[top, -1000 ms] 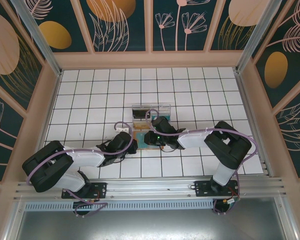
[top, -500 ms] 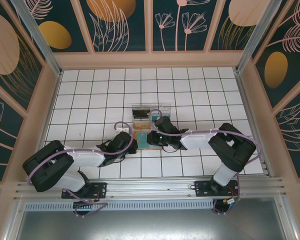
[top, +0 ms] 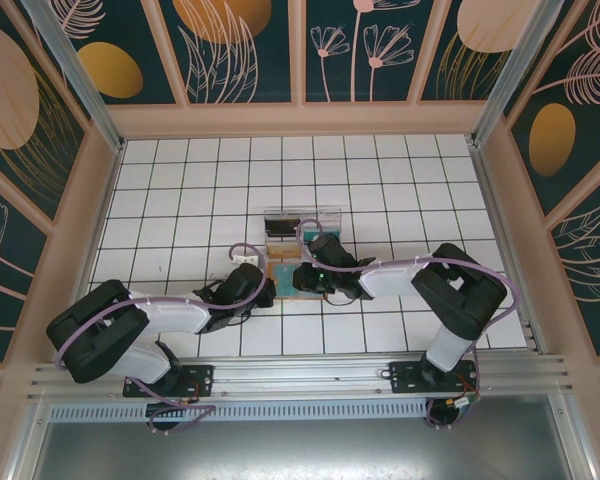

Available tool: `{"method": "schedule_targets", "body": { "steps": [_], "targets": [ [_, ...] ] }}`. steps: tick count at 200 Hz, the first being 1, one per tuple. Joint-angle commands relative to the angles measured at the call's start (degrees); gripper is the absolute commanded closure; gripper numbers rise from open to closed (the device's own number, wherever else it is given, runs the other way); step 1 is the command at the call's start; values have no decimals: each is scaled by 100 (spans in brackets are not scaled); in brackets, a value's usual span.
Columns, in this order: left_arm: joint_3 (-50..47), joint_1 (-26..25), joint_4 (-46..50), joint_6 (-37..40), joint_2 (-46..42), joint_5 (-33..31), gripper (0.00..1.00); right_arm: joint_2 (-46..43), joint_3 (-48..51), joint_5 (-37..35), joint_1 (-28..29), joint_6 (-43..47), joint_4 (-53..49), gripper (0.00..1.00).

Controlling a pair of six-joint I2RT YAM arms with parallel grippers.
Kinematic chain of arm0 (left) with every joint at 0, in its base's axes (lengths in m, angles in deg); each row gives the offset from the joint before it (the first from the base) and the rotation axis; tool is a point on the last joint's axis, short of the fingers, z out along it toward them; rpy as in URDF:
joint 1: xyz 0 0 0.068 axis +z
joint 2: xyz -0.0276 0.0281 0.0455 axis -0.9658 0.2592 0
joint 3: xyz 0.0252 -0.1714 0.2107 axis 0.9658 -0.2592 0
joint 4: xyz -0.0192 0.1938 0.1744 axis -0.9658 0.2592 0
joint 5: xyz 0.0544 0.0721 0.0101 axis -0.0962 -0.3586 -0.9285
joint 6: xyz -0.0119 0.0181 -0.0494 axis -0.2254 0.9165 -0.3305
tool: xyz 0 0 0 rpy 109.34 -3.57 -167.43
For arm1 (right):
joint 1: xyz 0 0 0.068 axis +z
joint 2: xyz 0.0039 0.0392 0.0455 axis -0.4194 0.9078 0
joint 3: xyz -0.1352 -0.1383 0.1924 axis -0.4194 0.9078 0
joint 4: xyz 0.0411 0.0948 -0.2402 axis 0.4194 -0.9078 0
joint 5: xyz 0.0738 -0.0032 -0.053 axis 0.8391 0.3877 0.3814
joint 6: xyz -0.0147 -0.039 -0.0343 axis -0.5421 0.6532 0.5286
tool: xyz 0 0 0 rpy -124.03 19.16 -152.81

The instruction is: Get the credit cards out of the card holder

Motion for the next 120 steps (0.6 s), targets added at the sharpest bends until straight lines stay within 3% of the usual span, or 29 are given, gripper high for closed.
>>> {"method": "schedule_targets", "body": {
  "steps": [1,120],
  "targets": [
    [-56,15,160,-45,143,180,92,195,-14,117,-34,-67,139,86],
    [-82,15,86,-21,169,271,95,245,-60,257,-34,-92,276,87]
  ]
}}
